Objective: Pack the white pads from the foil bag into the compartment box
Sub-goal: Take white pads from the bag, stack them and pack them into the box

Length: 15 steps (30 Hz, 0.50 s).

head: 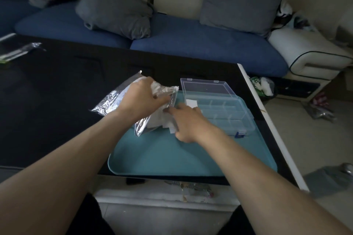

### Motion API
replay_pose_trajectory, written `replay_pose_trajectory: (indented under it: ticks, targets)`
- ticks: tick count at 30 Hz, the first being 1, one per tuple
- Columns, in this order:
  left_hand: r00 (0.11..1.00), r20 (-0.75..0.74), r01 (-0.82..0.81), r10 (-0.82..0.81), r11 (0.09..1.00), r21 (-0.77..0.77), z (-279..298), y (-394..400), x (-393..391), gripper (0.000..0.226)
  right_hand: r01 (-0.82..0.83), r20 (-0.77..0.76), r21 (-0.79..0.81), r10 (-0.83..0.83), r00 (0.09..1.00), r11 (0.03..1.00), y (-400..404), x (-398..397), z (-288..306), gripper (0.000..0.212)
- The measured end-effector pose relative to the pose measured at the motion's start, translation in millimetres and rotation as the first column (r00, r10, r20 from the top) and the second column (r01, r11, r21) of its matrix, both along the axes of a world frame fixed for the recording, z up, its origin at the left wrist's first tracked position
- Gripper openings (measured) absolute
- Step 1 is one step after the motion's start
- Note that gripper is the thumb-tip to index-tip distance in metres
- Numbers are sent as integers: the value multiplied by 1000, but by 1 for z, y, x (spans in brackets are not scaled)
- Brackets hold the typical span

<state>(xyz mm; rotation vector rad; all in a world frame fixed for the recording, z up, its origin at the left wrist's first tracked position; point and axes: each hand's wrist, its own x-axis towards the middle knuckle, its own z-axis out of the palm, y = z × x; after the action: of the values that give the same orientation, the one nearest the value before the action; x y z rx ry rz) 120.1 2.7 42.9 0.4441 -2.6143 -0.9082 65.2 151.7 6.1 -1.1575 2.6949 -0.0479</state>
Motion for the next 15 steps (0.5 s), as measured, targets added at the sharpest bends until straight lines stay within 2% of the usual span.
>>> replay_pose_trajectory:
  ticks: [3,5,7,9,11,15]
  targets:
    - [994,104,22,-15,998,-60,-9,-7,-3,48,-14,-44,70,17,999,997,-8,-1,-8,68]
    - [988,155,26,-10,995,-100,-13,-11,-5,48,-23,-107,13,25,994,1000,-12,2,-11,58]
    - [982,188,19,-4,997,-78,-15,-17,-7,35,-34,-128,-84,23,991,996,-17,5,-15,59]
    - [978,209,-7,0,999,31,-17,-24,-9,19,0,-52,-228,-13,999,974,-20,8,-18,62]
    - [979,202,-34,-1,985,169,-17,-26,-9,11,102,91,-394,-71,993,913,-21,10,-15,58]
    - [980,195,-94,29,938,332,-9,-24,-6,12,275,308,-500,-128,943,821,-20,9,-8,51]
